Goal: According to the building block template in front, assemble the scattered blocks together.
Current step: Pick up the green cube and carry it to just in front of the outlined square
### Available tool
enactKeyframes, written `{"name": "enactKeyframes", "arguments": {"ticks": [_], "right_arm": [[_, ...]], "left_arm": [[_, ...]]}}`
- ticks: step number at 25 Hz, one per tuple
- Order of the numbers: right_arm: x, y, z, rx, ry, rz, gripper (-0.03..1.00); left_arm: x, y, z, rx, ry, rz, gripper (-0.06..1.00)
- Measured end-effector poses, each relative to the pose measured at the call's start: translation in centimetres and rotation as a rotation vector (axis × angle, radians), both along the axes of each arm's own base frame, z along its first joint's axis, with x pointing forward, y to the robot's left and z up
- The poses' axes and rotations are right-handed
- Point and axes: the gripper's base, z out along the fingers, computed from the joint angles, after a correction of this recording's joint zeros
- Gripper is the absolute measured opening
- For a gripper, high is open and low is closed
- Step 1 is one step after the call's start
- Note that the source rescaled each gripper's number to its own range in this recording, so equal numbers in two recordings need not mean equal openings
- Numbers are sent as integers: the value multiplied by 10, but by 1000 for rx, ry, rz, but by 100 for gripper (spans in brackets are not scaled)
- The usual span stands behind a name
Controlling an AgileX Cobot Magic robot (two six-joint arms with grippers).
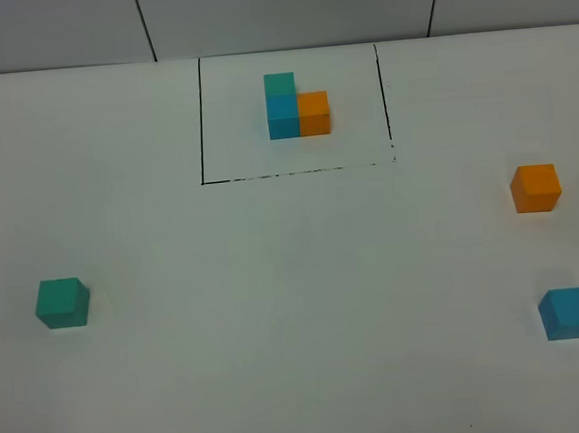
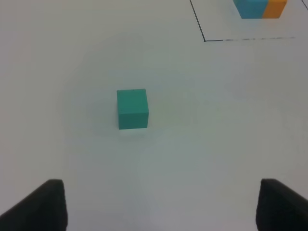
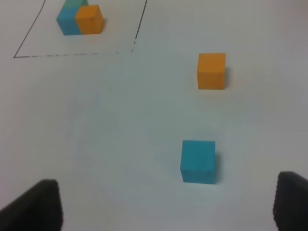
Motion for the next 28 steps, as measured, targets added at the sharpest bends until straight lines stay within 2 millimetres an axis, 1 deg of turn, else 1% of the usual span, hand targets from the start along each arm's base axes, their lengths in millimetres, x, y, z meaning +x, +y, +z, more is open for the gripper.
{"name": "enactKeyframes", "arguments": {"ticks": [28], "right_arm": [[0, 0, 0, 0, 0, 0, 78]], "left_arm": [[0, 0, 0, -1, 0, 1, 67]]}}
